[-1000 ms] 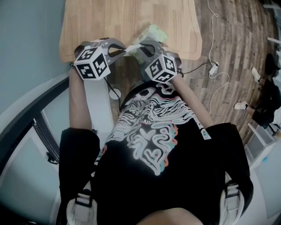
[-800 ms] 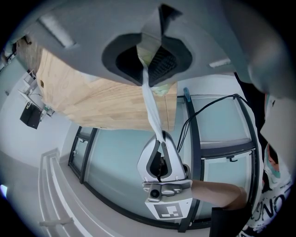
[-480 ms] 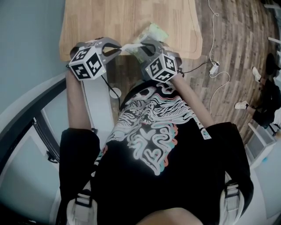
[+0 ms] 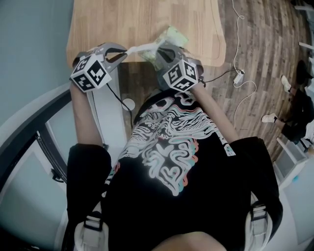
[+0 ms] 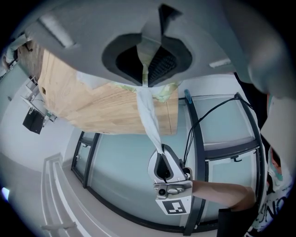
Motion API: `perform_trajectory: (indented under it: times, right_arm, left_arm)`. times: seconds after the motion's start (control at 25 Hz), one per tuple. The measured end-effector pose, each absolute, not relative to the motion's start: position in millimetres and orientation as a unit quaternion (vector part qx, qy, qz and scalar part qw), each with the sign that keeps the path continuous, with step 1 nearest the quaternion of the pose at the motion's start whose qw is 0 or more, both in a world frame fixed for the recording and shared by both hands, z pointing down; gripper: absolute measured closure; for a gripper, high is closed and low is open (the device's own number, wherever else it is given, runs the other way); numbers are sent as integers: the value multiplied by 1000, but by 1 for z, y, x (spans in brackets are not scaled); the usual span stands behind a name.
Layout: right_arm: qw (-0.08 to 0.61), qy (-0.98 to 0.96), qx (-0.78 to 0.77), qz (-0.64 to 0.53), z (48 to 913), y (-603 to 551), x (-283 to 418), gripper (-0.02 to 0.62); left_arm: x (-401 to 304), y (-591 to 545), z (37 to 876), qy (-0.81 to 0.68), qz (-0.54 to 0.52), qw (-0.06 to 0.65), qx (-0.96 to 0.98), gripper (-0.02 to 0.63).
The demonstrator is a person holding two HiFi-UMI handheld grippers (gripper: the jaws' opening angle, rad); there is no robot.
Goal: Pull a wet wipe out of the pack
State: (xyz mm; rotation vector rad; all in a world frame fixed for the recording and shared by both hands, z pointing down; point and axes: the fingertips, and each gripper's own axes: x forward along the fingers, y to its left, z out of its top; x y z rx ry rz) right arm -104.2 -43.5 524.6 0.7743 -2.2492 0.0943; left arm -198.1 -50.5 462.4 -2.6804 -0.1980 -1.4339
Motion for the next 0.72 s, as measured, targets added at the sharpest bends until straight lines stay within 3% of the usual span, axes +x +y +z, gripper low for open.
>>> perform_trajectory:
  times: [0.72]
  right_arm:
    - [338,-887,303,80,516,-44,-97,560]
  left_arm:
    - [-185,-91,510,55,-446,25,-893,606]
